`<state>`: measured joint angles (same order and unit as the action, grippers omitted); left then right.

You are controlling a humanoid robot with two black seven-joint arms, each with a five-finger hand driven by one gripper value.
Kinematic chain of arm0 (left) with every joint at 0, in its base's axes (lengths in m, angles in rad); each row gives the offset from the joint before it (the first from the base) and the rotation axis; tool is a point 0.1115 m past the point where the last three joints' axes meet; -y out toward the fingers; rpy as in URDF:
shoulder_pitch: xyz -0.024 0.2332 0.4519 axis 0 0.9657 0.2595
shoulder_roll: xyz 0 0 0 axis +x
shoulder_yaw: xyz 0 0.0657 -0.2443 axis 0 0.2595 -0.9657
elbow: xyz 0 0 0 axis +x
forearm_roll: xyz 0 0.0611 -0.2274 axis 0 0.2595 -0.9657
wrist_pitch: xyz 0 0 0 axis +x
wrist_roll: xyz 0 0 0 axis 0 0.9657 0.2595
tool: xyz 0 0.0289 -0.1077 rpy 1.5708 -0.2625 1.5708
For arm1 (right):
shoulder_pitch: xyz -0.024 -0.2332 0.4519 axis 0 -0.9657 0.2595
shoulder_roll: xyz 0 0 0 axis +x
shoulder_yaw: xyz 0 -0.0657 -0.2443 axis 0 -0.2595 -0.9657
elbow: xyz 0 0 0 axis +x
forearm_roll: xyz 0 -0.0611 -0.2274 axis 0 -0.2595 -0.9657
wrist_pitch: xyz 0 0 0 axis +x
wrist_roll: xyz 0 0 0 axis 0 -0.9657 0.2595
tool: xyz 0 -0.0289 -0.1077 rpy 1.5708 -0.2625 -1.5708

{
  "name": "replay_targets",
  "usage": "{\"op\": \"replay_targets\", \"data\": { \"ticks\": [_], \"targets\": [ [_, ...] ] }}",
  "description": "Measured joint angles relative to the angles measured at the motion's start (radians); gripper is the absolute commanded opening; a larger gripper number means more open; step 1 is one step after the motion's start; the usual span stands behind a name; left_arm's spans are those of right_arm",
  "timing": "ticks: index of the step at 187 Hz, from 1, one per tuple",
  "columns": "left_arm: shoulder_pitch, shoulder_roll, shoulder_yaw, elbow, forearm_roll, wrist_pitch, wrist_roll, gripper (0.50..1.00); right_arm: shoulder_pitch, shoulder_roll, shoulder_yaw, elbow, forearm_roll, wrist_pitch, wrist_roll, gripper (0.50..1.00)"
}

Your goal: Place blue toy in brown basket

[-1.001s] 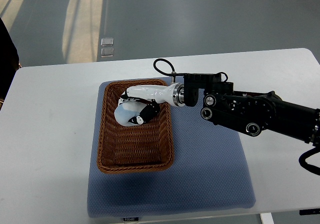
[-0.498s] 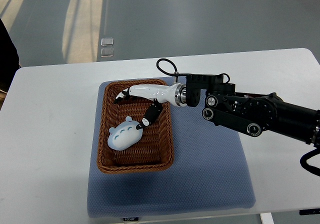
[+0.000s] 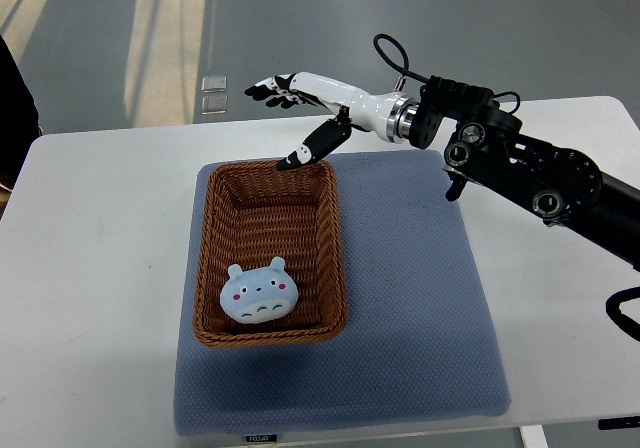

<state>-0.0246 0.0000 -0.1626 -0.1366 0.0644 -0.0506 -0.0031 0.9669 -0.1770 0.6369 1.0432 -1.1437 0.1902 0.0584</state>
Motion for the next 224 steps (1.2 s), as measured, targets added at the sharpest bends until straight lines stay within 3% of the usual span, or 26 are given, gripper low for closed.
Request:
{"op": "replay_targets", "data": {
  "ticks": [84,141,224],
  "targets": [
    [0.0,0.0,0.0,0.0,0.0,0.0,0.0,1.0,-0.171,0.061,0.409,-0.083,0.175,-0.028,0.024,0.901],
    [0.0,0.0,0.0,0.0,0.0,0.0,0.0,1.0,-0.217,0.085,0.486,-0.161,0.423,-0.164,0.07,0.901],
    [0.0,0.0,0.0,0.0,0.0,0.0,0.0,1.0,-0.234,0.08,0.494,-0.328,0.655,-0.294,0.134,0.901]
  ]
}}
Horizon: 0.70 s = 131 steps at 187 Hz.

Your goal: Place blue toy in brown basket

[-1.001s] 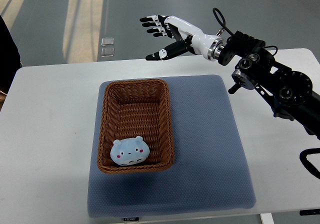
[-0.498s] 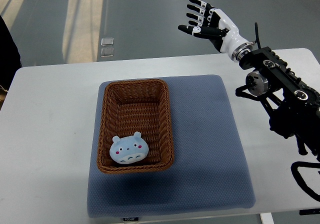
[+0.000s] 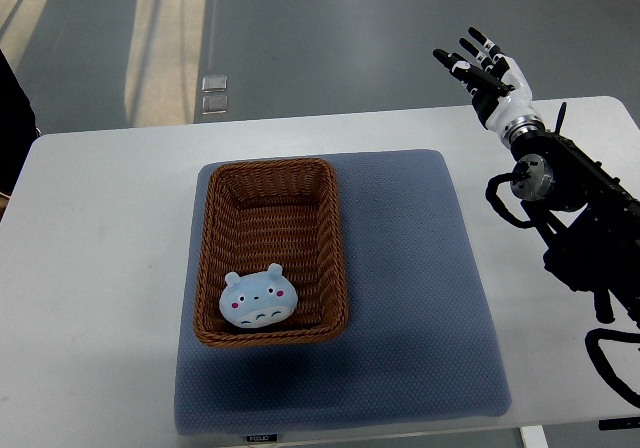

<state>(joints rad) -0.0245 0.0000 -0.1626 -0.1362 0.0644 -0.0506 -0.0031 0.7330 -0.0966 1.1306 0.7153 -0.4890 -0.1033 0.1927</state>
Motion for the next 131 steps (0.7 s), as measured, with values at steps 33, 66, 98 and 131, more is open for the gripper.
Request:
{"op": "replay_targets", "data": {
  "ticks": [33,66,98,131],
  "targets": [
    [0.0,0.0,0.0,0.0,0.0,0.0,0.0,1.0,-0.018,-0.011,0.0,-0.016,0.094,-0.012,0.001,0.901],
    [0.0,0.0,0.0,0.0,0.0,0.0,0.0,1.0,-0.022,-0.015,-0.002,-0.041,0.158,0.02,-0.005,0.901],
    [0.0,0.0,0.0,0.0,0.0,0.0,0.0,1.0,-0.023,-0.015,-0.006,-0.061,0.17,0.057,-0.002,0.913],
    [0.0,0.0,0.0,0.0,0.0,0.0,0.0,1.0,-0.024,-0.015,-0.013,-0.064,0.17,0.063,-0.001,0.913]
  ]
}}
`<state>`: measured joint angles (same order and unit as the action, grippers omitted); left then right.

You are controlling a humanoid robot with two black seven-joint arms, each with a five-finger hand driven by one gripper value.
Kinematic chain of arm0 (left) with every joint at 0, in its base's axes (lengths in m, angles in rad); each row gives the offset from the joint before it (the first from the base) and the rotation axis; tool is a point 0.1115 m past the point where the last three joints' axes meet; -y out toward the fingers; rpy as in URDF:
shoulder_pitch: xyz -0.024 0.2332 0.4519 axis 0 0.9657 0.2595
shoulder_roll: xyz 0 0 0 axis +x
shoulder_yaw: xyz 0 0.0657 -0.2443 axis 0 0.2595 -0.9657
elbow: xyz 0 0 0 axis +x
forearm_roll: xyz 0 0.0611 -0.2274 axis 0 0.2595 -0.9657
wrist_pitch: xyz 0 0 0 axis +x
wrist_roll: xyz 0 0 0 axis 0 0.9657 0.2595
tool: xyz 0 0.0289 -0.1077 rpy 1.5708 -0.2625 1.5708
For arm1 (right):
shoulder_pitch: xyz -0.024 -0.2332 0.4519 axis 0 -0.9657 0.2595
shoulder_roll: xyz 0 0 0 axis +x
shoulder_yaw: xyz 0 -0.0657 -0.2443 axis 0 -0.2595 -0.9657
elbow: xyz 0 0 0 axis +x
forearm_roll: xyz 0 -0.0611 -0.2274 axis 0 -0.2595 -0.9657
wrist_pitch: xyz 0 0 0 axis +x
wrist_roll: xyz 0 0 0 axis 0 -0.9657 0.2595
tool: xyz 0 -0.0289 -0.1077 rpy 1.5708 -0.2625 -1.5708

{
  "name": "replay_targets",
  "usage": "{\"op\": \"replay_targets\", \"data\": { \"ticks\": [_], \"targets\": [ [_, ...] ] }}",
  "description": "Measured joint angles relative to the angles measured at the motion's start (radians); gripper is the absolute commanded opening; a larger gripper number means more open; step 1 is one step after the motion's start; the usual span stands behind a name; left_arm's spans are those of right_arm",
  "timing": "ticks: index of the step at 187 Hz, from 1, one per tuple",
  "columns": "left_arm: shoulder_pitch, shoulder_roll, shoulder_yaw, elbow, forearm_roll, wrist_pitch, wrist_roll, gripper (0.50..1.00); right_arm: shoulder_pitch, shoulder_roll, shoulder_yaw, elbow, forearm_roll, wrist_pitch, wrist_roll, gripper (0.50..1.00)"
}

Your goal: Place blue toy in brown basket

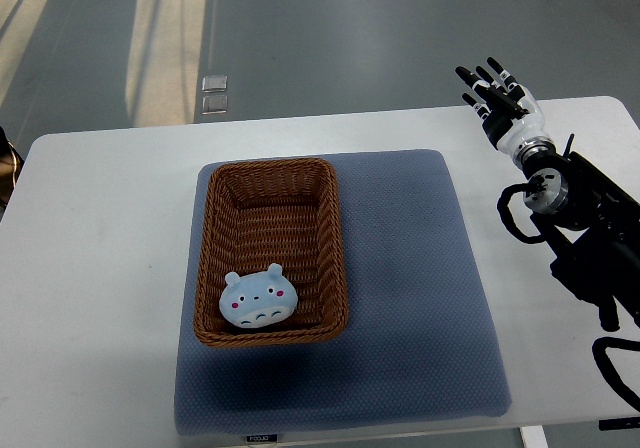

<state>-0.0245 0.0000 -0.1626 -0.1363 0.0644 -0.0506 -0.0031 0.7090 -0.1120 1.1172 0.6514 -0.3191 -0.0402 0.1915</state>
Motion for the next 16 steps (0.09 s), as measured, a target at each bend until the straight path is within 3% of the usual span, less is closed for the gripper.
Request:
{"op": "replay_targets", "data": {
  "ticks": [16],
  "targets": [
    [0.0,0.0,0.0,0.0,0.0,0.0,0.0,1.0,-0.005,0.003,-0.001,-0.001,0.0,-0.001,0.002,0.913]
  ]
}}
